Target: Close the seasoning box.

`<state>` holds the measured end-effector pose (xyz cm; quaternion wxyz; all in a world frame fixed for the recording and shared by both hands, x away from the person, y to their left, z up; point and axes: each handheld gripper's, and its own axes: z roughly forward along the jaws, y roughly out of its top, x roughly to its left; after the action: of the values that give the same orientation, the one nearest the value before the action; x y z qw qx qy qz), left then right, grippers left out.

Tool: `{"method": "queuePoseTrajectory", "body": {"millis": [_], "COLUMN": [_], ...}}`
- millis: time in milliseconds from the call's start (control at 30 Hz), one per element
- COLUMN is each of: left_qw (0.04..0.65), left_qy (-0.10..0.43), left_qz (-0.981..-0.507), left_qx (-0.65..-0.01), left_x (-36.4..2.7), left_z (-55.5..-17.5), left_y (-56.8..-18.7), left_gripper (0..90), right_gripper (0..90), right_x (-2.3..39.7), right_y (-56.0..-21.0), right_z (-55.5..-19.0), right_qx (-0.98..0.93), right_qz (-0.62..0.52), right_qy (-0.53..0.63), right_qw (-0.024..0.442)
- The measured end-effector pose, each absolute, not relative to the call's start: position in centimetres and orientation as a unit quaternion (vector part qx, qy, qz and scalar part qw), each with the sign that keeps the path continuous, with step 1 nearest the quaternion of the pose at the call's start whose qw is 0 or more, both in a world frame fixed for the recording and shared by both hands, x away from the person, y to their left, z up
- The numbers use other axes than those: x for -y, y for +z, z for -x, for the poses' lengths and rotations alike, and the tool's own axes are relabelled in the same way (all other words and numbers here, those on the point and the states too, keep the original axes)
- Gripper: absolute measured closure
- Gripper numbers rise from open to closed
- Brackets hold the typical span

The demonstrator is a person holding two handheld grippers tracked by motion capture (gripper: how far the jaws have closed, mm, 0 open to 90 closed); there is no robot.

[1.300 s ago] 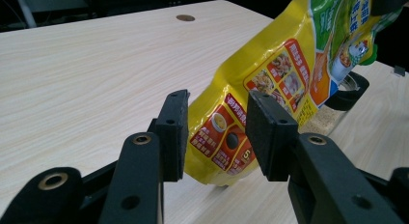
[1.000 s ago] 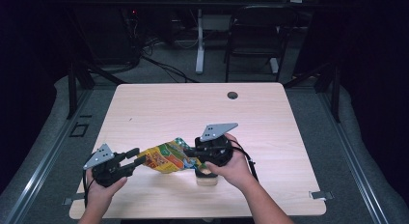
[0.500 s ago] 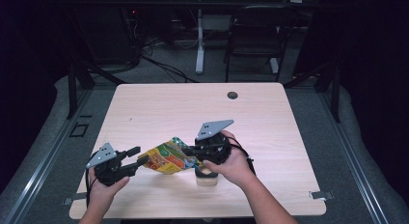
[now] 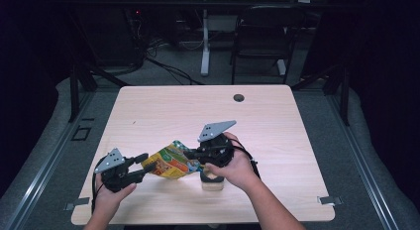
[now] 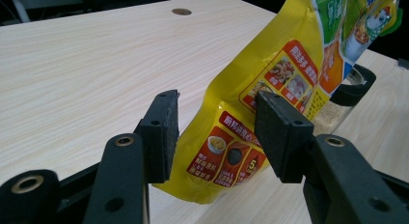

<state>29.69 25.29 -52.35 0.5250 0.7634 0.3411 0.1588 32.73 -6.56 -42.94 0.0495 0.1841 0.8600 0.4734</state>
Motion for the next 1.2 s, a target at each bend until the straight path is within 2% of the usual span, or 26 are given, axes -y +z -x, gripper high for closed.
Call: {"method": "queuePoseTrajectory", "body": {"millis": [267,733,1200], "left_qw": [0.530,0.547,0.554], "left_qy": [0.148,0.163,0.164], "left_qz": [-0.763,-0.750,-0.747], "left_qx": [-0.340,-0.333,-0.331], "left_x": [-25.7,-26.0,-25.7], "left_z": [-29.5,-28.7,-28.6], "left_y": [-52.3,-51.0,-50.7], "left_gripper": [50.8,46.4,51.1], "right_gripper": [90.0,89.8,90.0], "right_x": [5.5,2.5,0.8], "right_y": [-42.7,-42.3,-41.8], "right_z": [-32.8,-33.3,-32.8], "right_qx": [-0.861,-0.863,-0.868], "right_qz": [-0.182,-0.171,-0.156], "right_qy": [0.473,0.473,0.468], "right_qw": [0.049,0.042,0.049]}}
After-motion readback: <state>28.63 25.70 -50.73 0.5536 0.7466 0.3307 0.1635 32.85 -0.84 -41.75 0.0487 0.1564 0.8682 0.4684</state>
